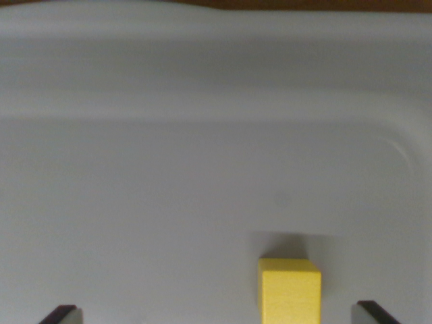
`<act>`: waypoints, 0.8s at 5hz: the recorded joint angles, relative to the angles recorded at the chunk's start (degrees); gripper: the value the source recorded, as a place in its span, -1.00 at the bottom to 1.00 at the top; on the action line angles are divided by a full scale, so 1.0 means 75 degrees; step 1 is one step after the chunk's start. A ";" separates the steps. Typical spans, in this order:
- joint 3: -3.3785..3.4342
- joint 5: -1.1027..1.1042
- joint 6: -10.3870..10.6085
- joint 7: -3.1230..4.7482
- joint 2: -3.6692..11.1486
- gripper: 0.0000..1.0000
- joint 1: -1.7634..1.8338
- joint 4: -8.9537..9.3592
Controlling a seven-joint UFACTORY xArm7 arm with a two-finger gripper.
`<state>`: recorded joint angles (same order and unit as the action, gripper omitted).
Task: Pick yellow cube
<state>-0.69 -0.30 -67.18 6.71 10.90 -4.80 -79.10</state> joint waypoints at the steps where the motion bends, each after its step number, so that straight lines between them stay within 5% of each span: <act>1: 0.0000 0.0000 0.0000 0.0000 0.0000 -1.00 0.0000 0.0000; 4: -0.0059 -0.0076 0.0723 0.0293 0.0365 -1.00 -0.0117 0.0472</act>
<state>-1.13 -0.87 -61.76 8.91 13.64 -5.68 -75.57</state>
